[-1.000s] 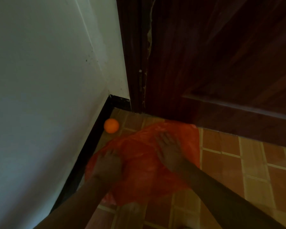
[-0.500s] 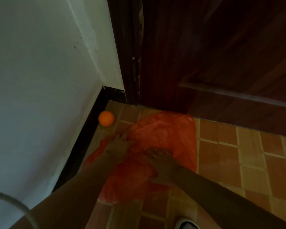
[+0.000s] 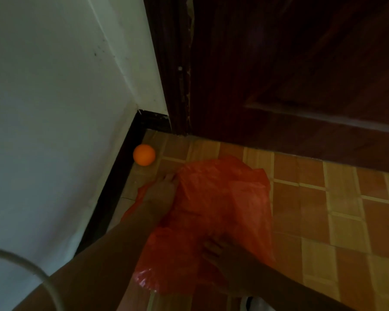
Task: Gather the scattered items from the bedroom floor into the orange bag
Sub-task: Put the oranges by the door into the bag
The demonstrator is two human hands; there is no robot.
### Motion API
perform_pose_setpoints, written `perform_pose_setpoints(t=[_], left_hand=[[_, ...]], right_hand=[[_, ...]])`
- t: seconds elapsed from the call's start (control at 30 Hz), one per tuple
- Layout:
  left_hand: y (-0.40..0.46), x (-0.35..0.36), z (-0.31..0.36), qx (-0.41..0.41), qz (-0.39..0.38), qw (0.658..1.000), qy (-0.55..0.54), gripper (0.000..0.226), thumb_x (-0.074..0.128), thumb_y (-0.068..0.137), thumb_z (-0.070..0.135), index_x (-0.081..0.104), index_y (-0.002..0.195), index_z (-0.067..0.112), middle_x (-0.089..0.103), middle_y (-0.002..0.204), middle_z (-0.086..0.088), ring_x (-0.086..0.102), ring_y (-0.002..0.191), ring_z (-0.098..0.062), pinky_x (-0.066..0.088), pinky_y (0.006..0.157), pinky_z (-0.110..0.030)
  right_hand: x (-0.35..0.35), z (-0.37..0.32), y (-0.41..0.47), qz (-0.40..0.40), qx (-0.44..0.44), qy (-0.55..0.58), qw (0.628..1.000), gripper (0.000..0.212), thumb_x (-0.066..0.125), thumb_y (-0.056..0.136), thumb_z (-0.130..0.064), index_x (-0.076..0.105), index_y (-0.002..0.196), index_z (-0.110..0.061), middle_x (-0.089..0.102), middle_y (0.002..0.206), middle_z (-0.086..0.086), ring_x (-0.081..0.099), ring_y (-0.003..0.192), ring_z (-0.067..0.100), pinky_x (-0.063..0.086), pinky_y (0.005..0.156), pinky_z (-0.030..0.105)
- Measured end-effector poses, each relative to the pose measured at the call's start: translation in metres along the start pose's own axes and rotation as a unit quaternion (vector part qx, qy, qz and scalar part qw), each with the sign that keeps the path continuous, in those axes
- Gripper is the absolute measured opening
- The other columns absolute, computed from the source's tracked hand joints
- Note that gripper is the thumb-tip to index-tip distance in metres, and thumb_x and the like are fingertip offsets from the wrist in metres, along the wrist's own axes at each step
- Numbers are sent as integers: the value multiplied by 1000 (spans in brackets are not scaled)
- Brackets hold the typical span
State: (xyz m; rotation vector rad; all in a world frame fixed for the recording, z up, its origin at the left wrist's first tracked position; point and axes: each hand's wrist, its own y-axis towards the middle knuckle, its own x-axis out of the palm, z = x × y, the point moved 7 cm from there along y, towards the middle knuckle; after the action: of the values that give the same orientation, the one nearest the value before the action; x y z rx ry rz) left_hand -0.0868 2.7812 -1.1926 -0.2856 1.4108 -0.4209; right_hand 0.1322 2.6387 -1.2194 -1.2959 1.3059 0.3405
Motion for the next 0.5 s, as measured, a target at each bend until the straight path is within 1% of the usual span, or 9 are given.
perform_pose_setpoints(t=[0.07,0.13,0.17,0.2,0.27,0.3,0.37,0.4,0.5], left_hand=[[5,5,-1,-3,-10,1000,2,54,42,104,23,33,157,23,25,163,-3,43,137,-32,44,107,-45],[7,7,-1,-5,-10,1000,-9,53,41,103,21,33,156,22,25,163,-4,44,137,-33,46,105,-47],[7,6,-1,-7,-9,1000,-14,53,41,103,21,33,156,22,25,163,-4,45,135,-34,47,104,-48],[6,5,-1,-6,-8,1000,-16,54,42,102,22,33,156,22,25,162,-5,45,134,-34,47,104,-49],[2,4,1,8,-9,1000,-10,59,47,100,27,31,156,23,22,163,-6,41,137,-36,46,106,-51],[0,5,2,21,-10,1000,-4,61,50,98,30,32,156,23,21,164,-6,39,139,-36,44,107,-52],[-5,7,3,43,-16,999,19,59,49,97,34,36,154,24,20,165,-6,34,142,-36,38,111,-55],[-7,8,3,49,-15,998,38,58,48,97,35,37,154,25,19,165,-6,31,144,-36,35,112,-57],[-16,5,3,52,-6,996,72,60,48,97,36,35,155,26,15,167,-7,21,150,-35,27,116,-60]], right_hand=[[9,-5,-6,-50,-10,19,998,85,35,95,-72,23,163,-23,12,172,6,2,158,30,-13,118,49],[8,-8,-9,-56,-6,26,998,81,34,96,-69,26,162,-22,14,172,7,5,158,30,-10,120,50],[7,-10,-10,-48,-11,12,999,78,35,97,-67,33,159,-21,23,169,8,16,157,31,-2,123,52],[3,-14,-11,-34,-17,-4,999,74,39,96,-66,43,154,-21,36,164,8,31,152,32,12,124,55],[-11,-16,-4,19,-5,-1,1000,66,52,90,-64,56,142,-24,55,150,4,53,138,27,45,112,55],[-26,-17,2,69,-7,-6,998,64,56,87,-62,58,139,-26,58,146,1,56,134,25,51,106,53],[-63,-10,19,162,-2,-27,986,63,54,86,-58,54,140,-27,54,150,1,53,138,26,46,107,52],[-78,-2,29,179,15,-34,983,63,53,88,-56,52,143,-25,50,154,3,48,142,28,39,111,54],[-98,25,58,115,39,-68,990,67,54,95,-52,45,153,-19,34,165,10,24,155,34,9,119,60]])
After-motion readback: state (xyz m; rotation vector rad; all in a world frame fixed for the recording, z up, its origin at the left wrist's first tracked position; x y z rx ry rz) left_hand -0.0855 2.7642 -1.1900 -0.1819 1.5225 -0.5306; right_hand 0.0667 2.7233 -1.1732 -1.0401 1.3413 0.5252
